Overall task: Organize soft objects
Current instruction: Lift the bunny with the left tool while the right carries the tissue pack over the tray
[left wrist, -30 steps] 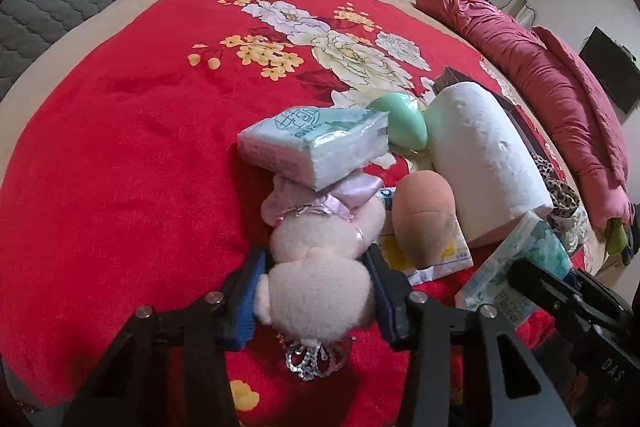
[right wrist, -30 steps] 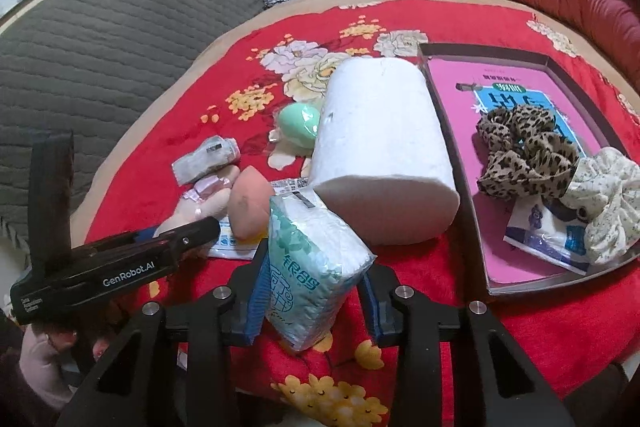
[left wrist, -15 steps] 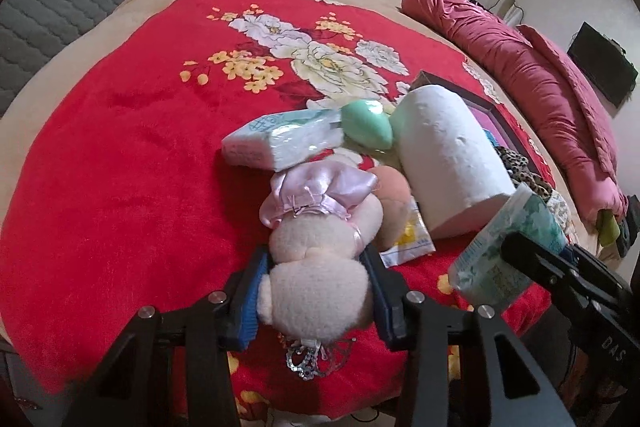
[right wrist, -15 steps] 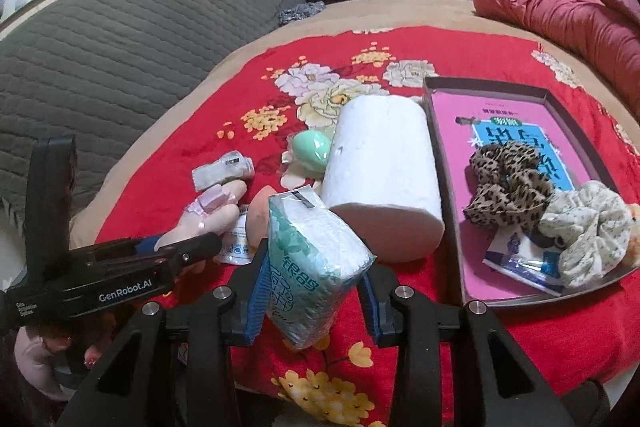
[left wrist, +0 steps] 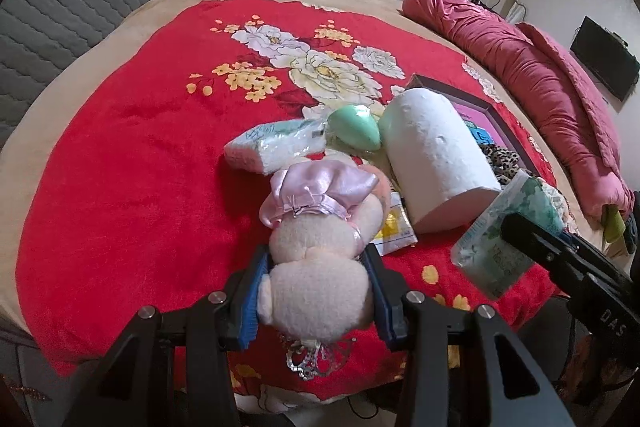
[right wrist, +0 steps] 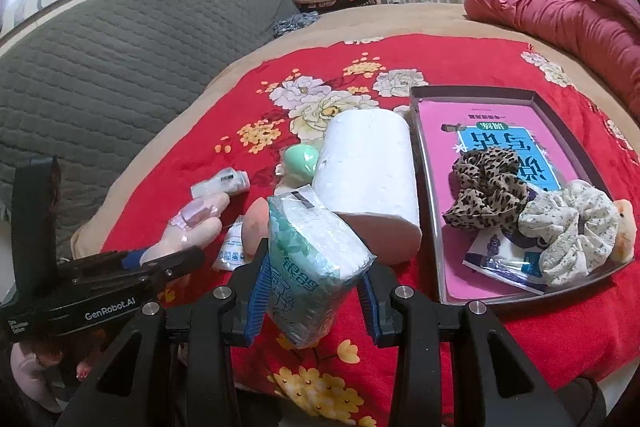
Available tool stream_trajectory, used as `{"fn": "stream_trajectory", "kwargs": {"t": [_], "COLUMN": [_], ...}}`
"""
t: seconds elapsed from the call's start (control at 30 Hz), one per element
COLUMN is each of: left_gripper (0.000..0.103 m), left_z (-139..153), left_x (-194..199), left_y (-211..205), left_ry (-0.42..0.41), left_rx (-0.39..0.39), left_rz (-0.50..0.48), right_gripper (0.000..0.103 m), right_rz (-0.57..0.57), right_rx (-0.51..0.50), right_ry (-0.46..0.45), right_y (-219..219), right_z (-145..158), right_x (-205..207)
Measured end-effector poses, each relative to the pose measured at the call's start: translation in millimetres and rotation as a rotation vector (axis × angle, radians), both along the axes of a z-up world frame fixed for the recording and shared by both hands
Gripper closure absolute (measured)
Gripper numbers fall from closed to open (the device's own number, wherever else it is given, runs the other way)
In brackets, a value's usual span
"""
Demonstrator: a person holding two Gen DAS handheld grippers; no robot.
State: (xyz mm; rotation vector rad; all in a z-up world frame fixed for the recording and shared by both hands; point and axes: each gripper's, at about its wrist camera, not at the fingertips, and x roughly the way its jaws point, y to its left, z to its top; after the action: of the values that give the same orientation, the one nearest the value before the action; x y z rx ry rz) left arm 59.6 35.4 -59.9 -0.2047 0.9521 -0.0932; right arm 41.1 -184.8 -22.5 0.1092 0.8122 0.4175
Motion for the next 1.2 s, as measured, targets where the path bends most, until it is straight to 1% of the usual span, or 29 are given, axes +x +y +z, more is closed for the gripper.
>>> {"fn": "stream_trajectory", "kwargs": {"t": [0.3, 0.63, 0.87, 1.03, 1.2], "left_gripper": [0.058, 0.058, 0.058, 0.058, 0.058], "left_z": [21, 39, 54, 64, 73], "left_x": [-10, -16, -15, -10, -3], "left_y": [-12, -29, -46, -70, -102], "left_ry": [-0.049, -0.079, -0.089, -0.096, -0.099], "left_rx": [0.029, 0.052, 0.035, 0.033, 0.038], "left_rz": [-0.019, -0.044, -0.062, -0.089, -0.124], "right_gripper": [0.063, 0.063, 0.063, 0.063, 0.063], "right_rz": [-0.018, -0.066, -0.125, -0.178, -0.233], "right_rx": [0.025, 0.066, 0.108, 0.079, 0.017], "right_ry": [-0.017, -0.057, -0.094, -0.157, -0.244], "right_y": [-10, -32, -59, -78, -96], "right_z": [7, 19, 29, 42, 57], "right_x": [-3, -6, -6, -10, -18]}}
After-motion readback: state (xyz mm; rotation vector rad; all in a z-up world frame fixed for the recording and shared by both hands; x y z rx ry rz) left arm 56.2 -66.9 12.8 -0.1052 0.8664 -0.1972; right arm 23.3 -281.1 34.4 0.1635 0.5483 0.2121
